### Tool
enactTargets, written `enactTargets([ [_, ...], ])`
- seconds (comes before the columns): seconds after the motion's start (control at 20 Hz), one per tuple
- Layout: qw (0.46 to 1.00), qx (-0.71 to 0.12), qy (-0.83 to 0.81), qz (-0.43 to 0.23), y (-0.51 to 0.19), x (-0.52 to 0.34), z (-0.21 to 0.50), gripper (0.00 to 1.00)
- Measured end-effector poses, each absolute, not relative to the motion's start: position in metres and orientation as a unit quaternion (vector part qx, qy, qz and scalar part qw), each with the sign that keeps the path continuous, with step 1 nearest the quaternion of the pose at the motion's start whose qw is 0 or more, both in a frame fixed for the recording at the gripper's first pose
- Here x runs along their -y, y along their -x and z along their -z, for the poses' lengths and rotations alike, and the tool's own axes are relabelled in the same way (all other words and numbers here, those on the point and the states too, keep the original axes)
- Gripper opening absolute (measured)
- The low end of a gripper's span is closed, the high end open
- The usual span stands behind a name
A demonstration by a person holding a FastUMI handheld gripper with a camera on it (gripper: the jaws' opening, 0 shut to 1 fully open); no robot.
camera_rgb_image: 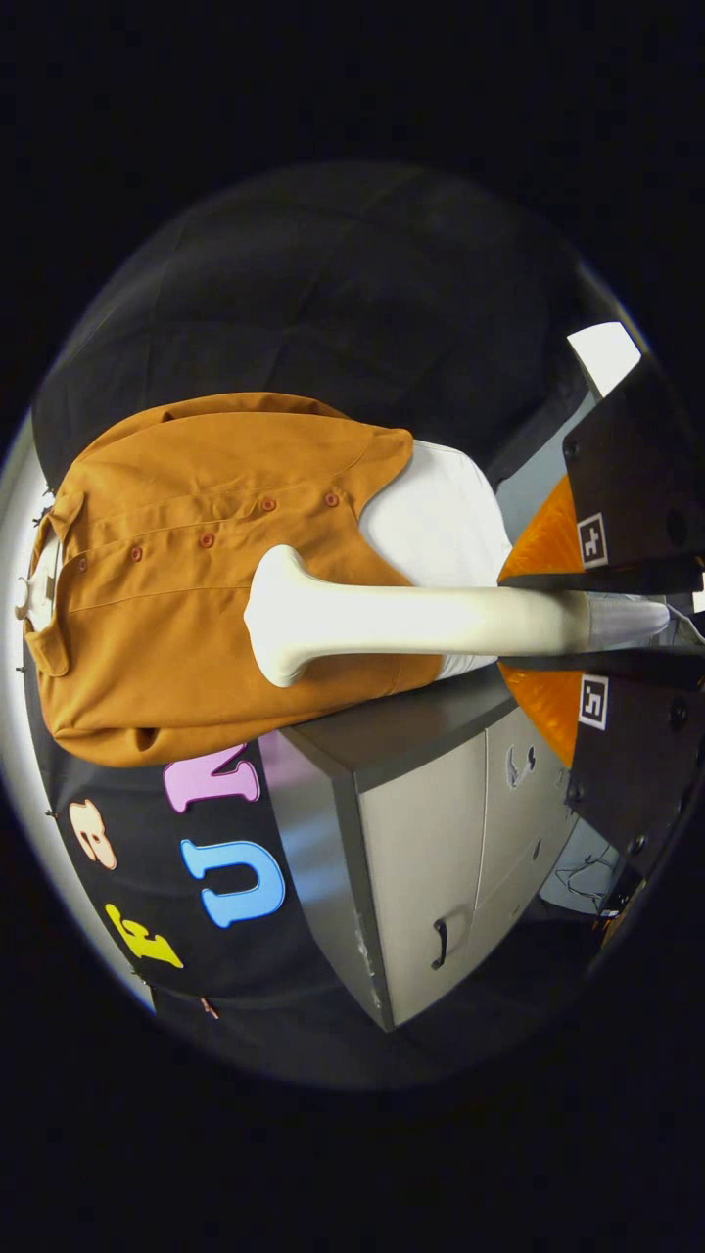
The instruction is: Iron the clothes twice with a garment steamer, once on the left side and once on the right side.
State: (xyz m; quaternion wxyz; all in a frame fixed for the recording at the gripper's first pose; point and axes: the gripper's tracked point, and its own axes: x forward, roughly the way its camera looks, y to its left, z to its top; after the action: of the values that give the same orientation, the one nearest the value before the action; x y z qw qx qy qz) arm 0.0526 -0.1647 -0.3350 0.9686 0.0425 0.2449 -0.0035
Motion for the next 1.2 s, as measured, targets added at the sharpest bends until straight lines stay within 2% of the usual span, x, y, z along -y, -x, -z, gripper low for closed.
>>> enactTargets([
  [0.75, 0.998, -0.009, -0.054, 0.007, -0.055, 0.185, 0.092, 0.24],
  [1.0, 0.998, 0.035, -0.056, 0.016, -0.061, 0.201, 0.044, 0.24],
  [1.2, 0.997, 0.049, -0.056, 0.027, -0.073, 0.223, 0.031, 0.24],
])
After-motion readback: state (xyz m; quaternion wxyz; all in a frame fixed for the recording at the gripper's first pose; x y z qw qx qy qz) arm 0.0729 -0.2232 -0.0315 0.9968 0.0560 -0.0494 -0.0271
